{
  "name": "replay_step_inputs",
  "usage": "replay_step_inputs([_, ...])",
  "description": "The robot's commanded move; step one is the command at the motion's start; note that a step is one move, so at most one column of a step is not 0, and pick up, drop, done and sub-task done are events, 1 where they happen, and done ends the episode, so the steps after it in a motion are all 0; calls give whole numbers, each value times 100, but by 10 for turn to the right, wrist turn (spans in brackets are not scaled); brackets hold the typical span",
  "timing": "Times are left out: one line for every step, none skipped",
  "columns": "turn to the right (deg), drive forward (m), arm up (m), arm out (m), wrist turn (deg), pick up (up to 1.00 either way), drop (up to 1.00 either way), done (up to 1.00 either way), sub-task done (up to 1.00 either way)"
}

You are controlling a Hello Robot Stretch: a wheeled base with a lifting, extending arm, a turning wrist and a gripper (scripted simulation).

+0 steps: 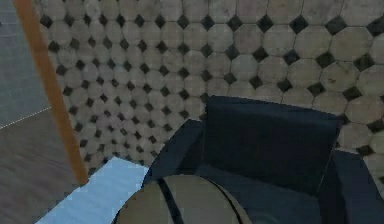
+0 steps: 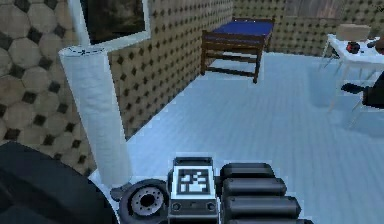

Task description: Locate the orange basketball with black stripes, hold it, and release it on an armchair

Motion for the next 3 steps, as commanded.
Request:
replay_step_inputs([0, 25, 0, 0, 0, 0, 0, 0, 0])
replay_step_inputs([-330, 0, 0, 0, 0, 0, 0, 0, 0])
replay_step_inputs([0, 0, 0, 34, 0, 0, 0, 0, 0])
